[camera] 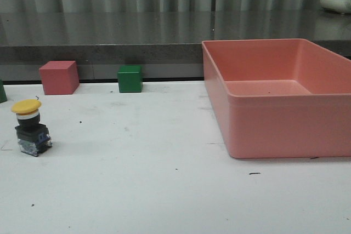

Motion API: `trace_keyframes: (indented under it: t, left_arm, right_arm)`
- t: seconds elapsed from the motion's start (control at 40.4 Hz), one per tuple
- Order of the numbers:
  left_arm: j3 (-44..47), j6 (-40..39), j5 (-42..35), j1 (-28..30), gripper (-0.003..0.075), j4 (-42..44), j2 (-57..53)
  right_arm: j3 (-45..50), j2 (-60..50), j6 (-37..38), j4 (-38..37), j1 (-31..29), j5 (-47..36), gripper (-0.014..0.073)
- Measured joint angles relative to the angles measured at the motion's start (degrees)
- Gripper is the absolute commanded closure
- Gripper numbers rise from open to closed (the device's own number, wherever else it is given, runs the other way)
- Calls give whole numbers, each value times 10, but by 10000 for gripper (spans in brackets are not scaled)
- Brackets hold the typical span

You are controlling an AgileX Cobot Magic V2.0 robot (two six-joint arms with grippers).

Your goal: Place and stand button with both arms

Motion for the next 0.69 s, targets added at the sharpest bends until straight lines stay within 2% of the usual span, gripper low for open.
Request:
trace_keyframes:
  t: [0.198, 0.445, 0.693]
  left_arm:
    - [59, 0, -11, 58, 740, 0, 0]
    - [162, 0, -81, 152, 740, -3, -20]
    - [239, 0, -117, 171, 740, -5, -21]
  right_arm:
    - [0, 0, 0, 0, 0, 0, 662]
    - [0, 0, 0, 0, 0, 0, 662]
    - [0, 0, 0, 0, 0, 0, 662]
